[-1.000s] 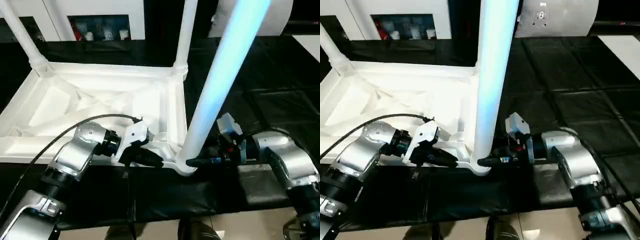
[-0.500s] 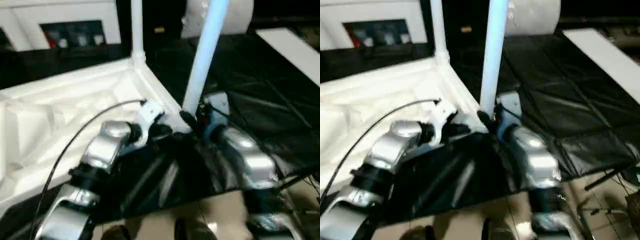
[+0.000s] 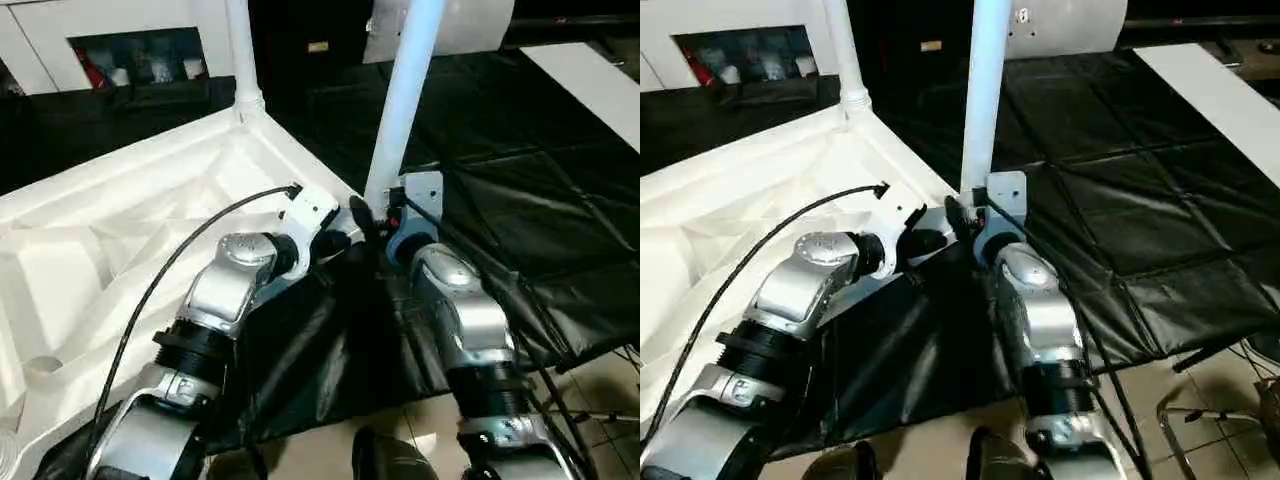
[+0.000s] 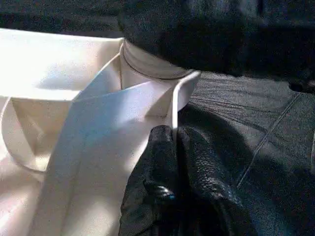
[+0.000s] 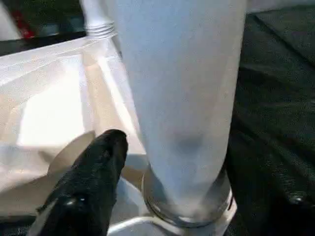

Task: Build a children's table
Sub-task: Rotate leg to tighten

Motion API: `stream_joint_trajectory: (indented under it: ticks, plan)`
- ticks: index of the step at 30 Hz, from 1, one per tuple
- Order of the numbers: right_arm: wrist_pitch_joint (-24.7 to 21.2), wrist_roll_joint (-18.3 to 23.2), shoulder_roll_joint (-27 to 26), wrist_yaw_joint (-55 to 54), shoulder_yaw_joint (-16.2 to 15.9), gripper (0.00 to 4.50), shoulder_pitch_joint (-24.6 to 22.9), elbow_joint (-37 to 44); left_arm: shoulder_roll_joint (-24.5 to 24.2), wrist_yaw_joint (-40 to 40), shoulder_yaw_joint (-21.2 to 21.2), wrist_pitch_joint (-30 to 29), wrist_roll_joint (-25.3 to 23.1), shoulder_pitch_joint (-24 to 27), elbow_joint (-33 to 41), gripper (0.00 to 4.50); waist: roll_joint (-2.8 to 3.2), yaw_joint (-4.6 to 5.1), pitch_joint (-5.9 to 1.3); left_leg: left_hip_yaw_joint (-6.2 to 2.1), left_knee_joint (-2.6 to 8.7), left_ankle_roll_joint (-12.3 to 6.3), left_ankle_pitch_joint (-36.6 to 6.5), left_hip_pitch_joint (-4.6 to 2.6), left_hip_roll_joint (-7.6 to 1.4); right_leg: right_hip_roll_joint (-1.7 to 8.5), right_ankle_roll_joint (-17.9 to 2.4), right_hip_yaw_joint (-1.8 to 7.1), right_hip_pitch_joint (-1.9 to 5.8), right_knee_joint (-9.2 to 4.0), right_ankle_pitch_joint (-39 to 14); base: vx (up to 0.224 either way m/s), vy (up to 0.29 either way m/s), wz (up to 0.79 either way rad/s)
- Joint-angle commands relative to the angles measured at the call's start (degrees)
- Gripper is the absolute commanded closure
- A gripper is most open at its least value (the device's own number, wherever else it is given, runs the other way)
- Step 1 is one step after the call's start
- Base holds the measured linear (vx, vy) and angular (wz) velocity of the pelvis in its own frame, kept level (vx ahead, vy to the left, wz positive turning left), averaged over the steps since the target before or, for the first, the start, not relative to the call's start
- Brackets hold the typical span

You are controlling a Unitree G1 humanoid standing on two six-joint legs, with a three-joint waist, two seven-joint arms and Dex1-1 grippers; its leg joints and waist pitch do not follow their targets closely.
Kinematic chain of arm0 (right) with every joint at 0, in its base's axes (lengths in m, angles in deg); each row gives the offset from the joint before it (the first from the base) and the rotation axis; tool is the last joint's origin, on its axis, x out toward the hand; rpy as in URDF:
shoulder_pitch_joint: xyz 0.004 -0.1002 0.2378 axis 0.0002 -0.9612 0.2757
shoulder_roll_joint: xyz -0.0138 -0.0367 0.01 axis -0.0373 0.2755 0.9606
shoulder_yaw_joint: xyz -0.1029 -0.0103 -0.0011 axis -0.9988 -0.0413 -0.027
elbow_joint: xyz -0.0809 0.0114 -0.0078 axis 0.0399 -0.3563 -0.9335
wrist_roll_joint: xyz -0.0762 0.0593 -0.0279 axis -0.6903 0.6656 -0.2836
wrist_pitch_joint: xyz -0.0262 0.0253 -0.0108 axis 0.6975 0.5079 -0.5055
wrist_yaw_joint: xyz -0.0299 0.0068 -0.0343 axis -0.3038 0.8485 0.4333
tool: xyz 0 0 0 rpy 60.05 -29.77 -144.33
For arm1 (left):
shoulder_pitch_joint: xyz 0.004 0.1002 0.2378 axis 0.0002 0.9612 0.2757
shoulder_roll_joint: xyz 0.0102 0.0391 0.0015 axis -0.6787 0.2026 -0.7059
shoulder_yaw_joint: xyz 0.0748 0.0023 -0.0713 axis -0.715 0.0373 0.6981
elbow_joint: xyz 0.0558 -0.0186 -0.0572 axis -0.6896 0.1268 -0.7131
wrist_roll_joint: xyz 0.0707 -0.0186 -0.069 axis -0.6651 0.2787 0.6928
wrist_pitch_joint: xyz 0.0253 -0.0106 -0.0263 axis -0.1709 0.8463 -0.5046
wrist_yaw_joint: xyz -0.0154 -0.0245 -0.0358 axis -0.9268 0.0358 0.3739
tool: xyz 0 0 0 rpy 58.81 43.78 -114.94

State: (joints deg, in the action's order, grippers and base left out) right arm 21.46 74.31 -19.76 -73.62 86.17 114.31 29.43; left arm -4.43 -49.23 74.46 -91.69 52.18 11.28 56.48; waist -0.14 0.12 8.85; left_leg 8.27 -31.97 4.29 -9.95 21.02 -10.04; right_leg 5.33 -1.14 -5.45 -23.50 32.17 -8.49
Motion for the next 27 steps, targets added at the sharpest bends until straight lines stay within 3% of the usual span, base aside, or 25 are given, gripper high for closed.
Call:
stream_joint_trajectory:
  ticks: [1,4,6,7,8,10,14,16,22,27]
  plan:
    - [-0.23,2.49,0.1,6.61,-5.36,0.87,-1.86,0.29,0.11,-1.94,-2.45,1.14,0.51,0.87,0.85,4.5,-0.48,-0.43,-4.8,0.15,3.3,-5.86,-7.56,0.34,-2.19,3.29,-11.55,3.17,3.59,-3.02,-13.91,0.0,0.0,0.0]
    - [0.57,2.71,1.15,7.9,-5.11,0.58,-2.39,0.79,-0.56,-2.55,-2.67,1.33,0.34,1.25,1.18,4.5,-0.49,-0.5,-4.9,0.4,3.0,-7.28,-4.99,0.41,-2.12,3.15,-13.27,3.23,3.48,-2.57,-9.83,0.0,0.0,0.0]
    - [3.14,6.15,9.65,21.17,-4.39,0.41,-5.58,4.44,-6.58,-10.64,-5.37,5.99,0.06,3.57,3.11,4.5,-0.46,-1.03,-5.09,0.44,2.73,-8.82,-4.52,0.46,-2.15,3.23,-14.02,3.18,3.74,-2.44,-8.32,0.0,0.0,0.0]
    - [3.14,6.15,9.65,21.17,-4.39,0.34,-5.58,4.44,-6.58,-10.64,-5.37,5.99,0.06,3.57,3.11,4.5,-0.58,-1.12,-4.98,0.47,2.73,-9.01,-4.96,0.56,-2.26,3.13,-13.64,3.22,3.96,-2.29,-8.36,0.0,0.0,0.0]
    - [3.52,7.21,12.06,24.83,-4.08,0.24,-6.39,5.36,-8.42,-13.35,-6.17,7.79,0.09,4.23,3.67,4.5,-0.39,-1.04,-4.84,0.68,2.73,-9.34,-5.01,0.46,-2.35,3.06,-14.09,3.3,3.53,-2.3,-8.67,0.0,0.0,0.0]
    - [3.44,8.36,14.93,29.04,-3.75,0.13,-6.95,5.88,-10.6,-16.86,-7.08,9.47,0.46,4.91,4.28,4.5,-0.54,-1.23,-4.99,0.55,2.72,-8.63,-6.62,0.51,-2.35,3.2,-13.84,3.15,3.8,-2.47,-12.02,0.0,0.0,0.0]
    - [2.49,11.31,21.55,39.2,-3.9,0.05,-7.21,6.46,-15.71,-25.9,-9.27,12.86,1.94,6.41,6.05,4.5,-0.25,-1.56,-4.61,0.82,2.96,-6.48,-9.82,-0.09,-2.73,3.15,-12.64,3.29,3.15,-3.0,-18.44,0.0,0.0,0.0]
    - [1.8,13.09,24.28,44.23,-4.43,0.05,-6.73,6.62,-17.81,-29.66,-9.88,14.08,2.96,6.85,6.58,4.5,-0.08,-2.22,-4.78,1.04,2.89,-5.91,-10.24,-0.73,-3.02,3.05,-13.48,3.42,2.81,-2.73,-17.07,0.0,0.0,0.0]
    - [1.81,14.12,27.32,51.35,-6.96,0.05,-5.64,6.24,-20.6,-32.98,-10.52,17.5,2.89,6.65,5.39,4.5,-0.38,-2.46,-5.11,1.37,2.74,-6.42,-8.24,-0.44,-3.05,3.03,-15.15,3.45,3.02,-1.9,-11.94,0.0,0.0,0.0]
    - [2.43,13.62,27.78,52.4,-8.01,0.05,-5.51,6.15,-20.64,-32.07,-10.18,17.78,2.33,6.54,4.51,4.5,-0.57,-2.68,-5.13,1.41,2.65,-6.09,-7.96,-0.28,-2.9,3.14,-14.59,3.43,3.17,-2.02,-13.62,0.0,0.0,0.0]
